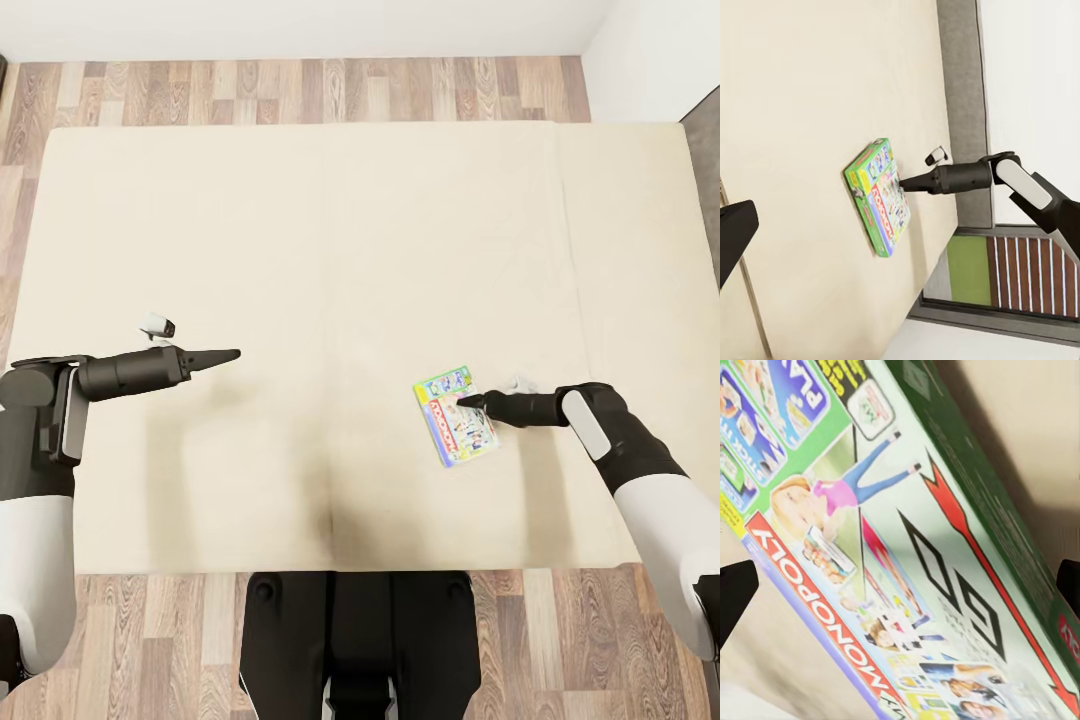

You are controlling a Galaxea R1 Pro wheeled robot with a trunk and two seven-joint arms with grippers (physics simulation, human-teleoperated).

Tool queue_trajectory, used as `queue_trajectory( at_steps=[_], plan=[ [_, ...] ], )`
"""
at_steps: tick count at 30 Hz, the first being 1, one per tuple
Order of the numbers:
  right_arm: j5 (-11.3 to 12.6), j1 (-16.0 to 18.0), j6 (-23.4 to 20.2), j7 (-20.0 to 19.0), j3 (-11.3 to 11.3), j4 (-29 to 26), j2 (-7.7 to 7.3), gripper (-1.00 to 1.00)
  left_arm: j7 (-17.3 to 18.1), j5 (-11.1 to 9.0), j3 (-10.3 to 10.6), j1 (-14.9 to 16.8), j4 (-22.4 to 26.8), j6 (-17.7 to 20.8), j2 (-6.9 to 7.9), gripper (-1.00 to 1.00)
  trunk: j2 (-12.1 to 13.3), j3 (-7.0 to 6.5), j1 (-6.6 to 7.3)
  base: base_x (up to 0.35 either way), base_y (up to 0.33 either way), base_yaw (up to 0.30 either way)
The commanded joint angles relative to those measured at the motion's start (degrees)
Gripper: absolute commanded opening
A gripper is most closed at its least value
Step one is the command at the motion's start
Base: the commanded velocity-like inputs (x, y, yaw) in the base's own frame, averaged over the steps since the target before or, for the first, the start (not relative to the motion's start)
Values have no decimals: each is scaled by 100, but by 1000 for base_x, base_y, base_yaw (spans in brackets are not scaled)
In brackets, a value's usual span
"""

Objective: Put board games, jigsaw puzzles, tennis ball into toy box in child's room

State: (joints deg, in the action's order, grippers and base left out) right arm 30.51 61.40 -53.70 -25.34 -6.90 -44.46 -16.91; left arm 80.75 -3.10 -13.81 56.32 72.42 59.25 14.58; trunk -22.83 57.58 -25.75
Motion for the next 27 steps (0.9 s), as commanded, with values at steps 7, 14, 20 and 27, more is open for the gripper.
queue_trajectory(
  at_steps=[7, 14, 20, 27],
  plan=[
    [-41, 3, -1, -231, -19, -1, -12, 100, 11, -7, 1, 2, 0, 59, 5, 100, -9, 6, -4, 0, 0, 0],
    [-45, 3, -1, -310, -14, 106, -14, 100, 11, -7, 1, 2, 0, 60, 1, 100, -9, 6, -4, 0, 0, 0],
    [-48, 3, 7, -314, -5, 153, -37, 100, 11, -7, 1, 2, 0, 60, 1, 100, -9, 6, -4, 0, 0, 0],
    [-47, 3, 90, -314, -11, 157, -40, 100, 11, -7, 1, 2, 0, 59, 1, 100, -9, 6, -4, 0, 7, 0]
  ],
)
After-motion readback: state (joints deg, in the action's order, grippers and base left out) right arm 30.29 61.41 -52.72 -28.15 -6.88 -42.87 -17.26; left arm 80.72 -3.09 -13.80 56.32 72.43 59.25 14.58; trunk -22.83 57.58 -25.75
